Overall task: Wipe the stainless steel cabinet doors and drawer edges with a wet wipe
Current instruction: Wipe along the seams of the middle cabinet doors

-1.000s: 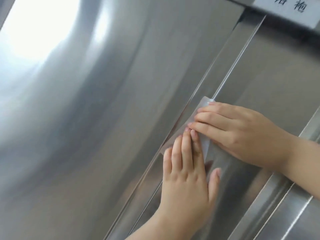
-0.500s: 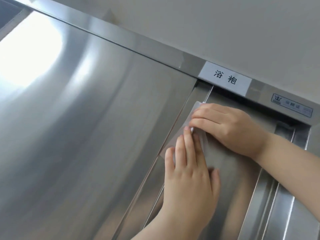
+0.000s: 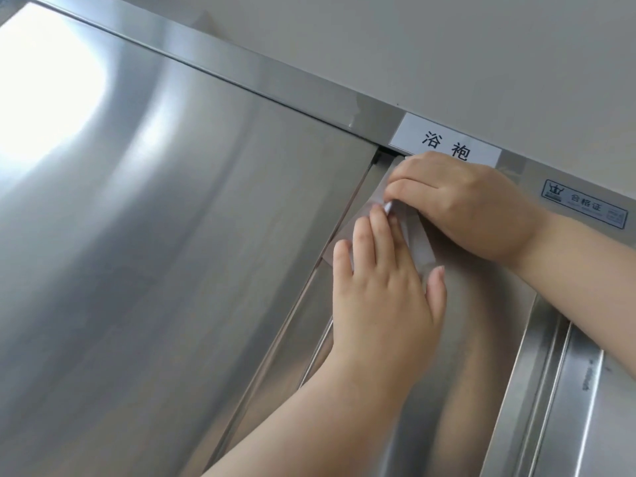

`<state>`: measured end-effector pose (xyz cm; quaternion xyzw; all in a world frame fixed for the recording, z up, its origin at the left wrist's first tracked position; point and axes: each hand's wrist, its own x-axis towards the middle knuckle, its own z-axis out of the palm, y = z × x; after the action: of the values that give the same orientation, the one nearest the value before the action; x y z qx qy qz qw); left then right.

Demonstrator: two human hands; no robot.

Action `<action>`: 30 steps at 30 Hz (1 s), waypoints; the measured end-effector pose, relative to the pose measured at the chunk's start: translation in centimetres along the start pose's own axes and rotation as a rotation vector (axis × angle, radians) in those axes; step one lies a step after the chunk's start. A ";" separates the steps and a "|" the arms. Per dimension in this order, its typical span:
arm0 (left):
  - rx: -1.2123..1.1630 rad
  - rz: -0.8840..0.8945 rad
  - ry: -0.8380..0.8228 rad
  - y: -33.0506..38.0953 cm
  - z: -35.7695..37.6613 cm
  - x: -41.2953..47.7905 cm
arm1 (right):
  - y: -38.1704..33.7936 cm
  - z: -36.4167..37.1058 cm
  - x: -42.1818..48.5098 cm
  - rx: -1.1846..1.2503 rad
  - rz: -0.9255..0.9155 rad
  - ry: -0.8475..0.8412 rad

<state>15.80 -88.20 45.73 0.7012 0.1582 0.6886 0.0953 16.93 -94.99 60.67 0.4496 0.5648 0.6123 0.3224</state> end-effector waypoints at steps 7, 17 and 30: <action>-0.056 -0.053 -0.003 -2.3 -0.7 -0.1 | -2.0 1.0 3.0 0.060 0.027 0.003; -0.123 -0.093 -0.023 -6.0 -1.0 -6.9 | -8.3 2.3 2.8 0.116 -0.070 0.121; -0.106 -0.223 -0.206 -9.1 -1.9 -18.9 | -19.8 3.1 1.0 0.258 -0.200 0.076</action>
<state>13.00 -86.51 24.91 0.7401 0.1876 0.6058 0.2237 17.12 -89.80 41.28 0.4053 0.6923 0.5163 0.2998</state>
